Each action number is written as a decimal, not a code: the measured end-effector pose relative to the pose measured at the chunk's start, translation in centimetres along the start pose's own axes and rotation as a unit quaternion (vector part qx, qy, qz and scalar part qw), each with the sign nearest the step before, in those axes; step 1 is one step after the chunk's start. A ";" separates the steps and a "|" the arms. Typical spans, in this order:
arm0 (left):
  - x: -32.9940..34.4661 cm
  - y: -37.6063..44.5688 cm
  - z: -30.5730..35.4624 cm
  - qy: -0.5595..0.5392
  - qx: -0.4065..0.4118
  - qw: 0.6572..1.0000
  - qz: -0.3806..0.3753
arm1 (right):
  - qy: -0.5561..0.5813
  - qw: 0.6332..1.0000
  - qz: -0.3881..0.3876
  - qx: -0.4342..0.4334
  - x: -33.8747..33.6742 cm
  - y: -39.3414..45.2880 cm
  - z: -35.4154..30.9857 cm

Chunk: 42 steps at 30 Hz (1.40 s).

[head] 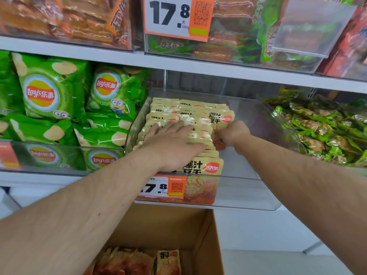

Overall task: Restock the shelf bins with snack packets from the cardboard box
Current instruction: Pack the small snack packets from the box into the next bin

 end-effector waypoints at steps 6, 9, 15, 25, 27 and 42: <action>0.0 -0.1 0.0 -0.004 -0.001 1.000 -0.003 | 0.047 0.997 -0.056 -0.005 2.4 2.6 1.5; 0.1 0.0 0.0 -0.006 -0.001 1.000 -0.003 | 0.076 0.994 -0.076 -0.005 2.6 2.3 1.4; 0.0 0.2 -0.1 -0.007 -0.003 1.000 -0.005 | 0.063 0.995 -0.077 0.015 0.6 -1.3 0.0; -7.6 -8.1 2.4 -0.047 0.099 0.967 0.231 | -0.031 0.975 0.118 -0.188 -8.3 -16.1 -8.8; -7.4 -11.4 1.6 -0.068 0.110 0.964 0.233 | -0.007 0.960 0.125 -0.252 -7.8 -20.8 -10.6; 8.1 -21.5 -15.1 -0.121 -0.061 0.989 -0.057 | -0.106 0.966 -0.212 -0.104 19.0 -26.7 -0.1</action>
Point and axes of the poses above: each hand's wrist, its own y-axis towards the middle knuckle, its own x-axis out of the palm, z = x × y, the point moved 10 cm from there along y, towards the middle knuckle, and after that the axes turned 2 degrees about z, right-handed, at the moved point
